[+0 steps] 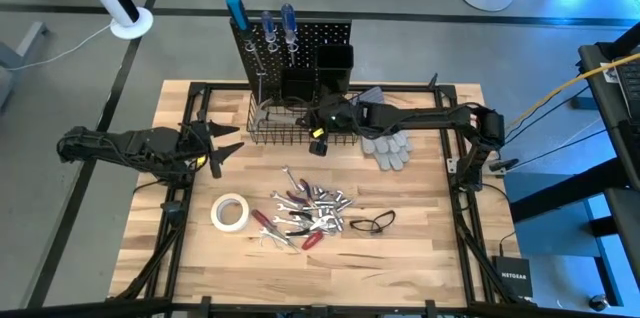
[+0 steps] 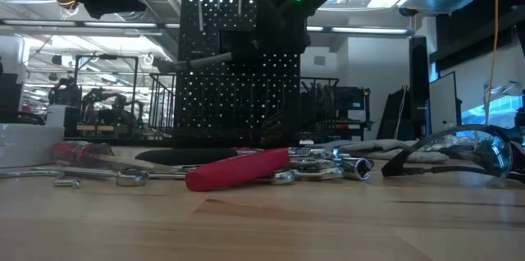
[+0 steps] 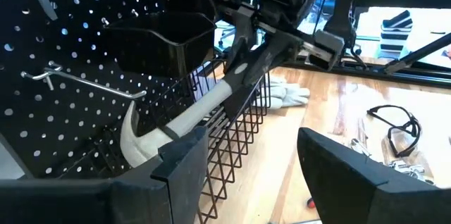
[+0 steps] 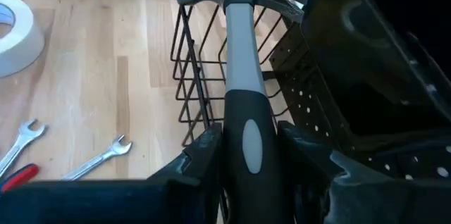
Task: Hang tools onto peg board
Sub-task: Put the hammer into the wire basket on the peg board
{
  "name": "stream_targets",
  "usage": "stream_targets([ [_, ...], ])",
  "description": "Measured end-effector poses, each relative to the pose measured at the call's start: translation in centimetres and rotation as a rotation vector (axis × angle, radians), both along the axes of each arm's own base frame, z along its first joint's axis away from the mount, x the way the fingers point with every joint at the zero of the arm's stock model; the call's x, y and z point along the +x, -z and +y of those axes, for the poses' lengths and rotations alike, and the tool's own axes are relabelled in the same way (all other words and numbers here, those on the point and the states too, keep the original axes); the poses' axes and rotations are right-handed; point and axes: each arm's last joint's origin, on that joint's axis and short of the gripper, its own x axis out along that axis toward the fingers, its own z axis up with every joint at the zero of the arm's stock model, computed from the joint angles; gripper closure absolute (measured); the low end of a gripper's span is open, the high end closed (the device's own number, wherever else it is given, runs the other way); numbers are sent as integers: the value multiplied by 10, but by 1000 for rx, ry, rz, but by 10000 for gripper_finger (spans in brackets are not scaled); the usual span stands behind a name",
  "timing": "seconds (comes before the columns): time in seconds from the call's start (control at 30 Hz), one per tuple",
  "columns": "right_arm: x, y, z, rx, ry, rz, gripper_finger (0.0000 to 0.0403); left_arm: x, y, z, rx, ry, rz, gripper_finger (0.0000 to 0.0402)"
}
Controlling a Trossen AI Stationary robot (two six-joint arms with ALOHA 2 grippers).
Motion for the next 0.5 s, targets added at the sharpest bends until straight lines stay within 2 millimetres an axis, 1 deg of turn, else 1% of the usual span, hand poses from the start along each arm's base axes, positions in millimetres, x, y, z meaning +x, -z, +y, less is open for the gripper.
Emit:
stream_targets([
  [0.1, 3, 4, -5, -20, 0, 1, 283, 0, 0, 0, 0, 0, 0, 192],
  [0.23, 6, 16, -9, -62, 14, 24, 283, 0, 0, 0, 0, 1, 1, 192],
  [0.37, 4, 24, -13, -82, 46, 14, 283, 0, 1, 0, 0, 3, 7, 192],
  [0.5, 0, 37, -14, -83, 57, 57, 283, 0, 1, 0, 0, 4, 11, 192],
])
